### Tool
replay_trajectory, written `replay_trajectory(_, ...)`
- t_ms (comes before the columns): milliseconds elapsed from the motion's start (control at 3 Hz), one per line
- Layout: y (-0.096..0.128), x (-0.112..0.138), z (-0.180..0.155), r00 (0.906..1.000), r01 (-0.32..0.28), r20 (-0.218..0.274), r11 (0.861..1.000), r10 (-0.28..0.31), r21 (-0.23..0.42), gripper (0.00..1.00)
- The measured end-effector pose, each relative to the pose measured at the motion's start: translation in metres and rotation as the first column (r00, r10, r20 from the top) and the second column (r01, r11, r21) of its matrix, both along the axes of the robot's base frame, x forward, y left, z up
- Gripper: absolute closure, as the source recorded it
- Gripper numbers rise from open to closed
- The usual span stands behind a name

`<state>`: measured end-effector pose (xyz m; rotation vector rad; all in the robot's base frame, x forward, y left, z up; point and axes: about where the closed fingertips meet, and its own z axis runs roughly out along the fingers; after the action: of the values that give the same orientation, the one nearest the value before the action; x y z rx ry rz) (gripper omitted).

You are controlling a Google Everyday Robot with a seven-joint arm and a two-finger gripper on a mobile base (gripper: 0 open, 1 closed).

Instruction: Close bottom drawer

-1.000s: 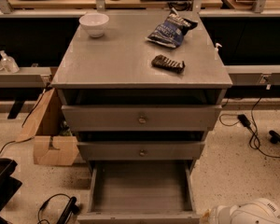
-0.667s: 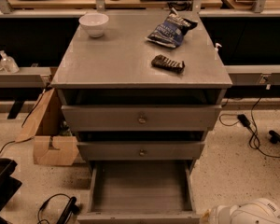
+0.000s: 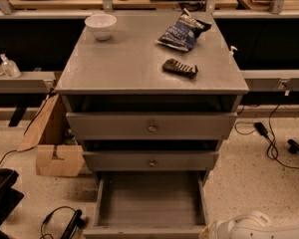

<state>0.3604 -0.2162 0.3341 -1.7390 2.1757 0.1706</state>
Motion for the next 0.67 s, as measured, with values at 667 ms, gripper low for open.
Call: replay_trajectory(667,0.025,0.021,-0.115,0.9991,-0.034,0.029,0.995,0.032,0.093,1.0)
